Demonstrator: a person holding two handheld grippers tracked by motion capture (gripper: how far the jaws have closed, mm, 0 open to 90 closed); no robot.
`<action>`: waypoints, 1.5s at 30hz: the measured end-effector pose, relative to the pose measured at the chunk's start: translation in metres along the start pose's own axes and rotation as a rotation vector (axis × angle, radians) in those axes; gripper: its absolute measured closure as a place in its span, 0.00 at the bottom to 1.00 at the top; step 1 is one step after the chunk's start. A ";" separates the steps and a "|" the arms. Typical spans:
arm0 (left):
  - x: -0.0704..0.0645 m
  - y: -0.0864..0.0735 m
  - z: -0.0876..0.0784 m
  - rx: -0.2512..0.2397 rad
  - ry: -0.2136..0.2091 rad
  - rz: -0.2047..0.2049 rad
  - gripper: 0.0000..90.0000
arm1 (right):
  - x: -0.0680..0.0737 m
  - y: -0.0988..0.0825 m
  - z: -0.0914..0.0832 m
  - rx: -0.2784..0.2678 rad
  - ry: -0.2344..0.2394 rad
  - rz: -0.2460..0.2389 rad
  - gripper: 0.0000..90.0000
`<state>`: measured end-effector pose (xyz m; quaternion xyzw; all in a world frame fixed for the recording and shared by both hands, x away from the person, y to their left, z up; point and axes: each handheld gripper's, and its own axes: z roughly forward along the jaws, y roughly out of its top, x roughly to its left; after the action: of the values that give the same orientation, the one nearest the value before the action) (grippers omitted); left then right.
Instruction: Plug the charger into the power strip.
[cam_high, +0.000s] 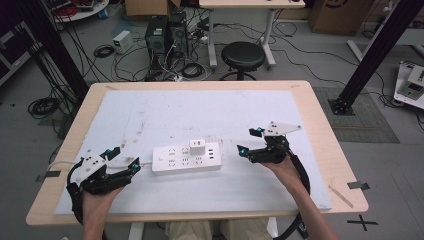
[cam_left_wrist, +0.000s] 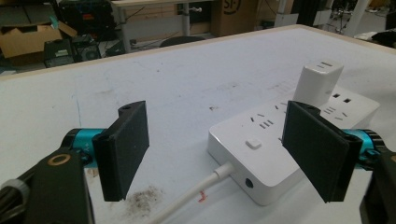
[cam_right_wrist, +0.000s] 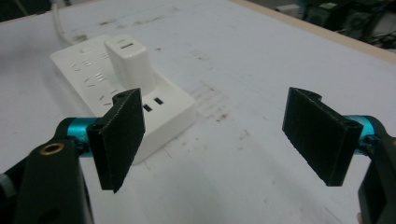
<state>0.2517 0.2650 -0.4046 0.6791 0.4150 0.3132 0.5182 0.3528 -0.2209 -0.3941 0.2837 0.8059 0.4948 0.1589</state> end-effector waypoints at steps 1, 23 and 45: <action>0.000 0.000 0.000 -0.001 -0.001 0.001 0.25 | 0.000 -0.004 -0.005 -0.011 -0.022 0.010 0.24; 0.006 0.000 -0.007 -0.015 0.019 -0.001 0.25 | -0.015 -0.062 -0.074 -0.161 -0.215 0.239 0.24; 0.005 0.002 0.003 -0.009 0.006 0.005 0.25 | -0.018 -0.071 -0.073 -0.142 -0.207 0.251 0.23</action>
<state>0.2576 0.2680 -0.4040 0.6768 0.4136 0.3182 0.5192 0.3059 -0.3085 -0.4241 0.4196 0.7066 0.5345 0.1975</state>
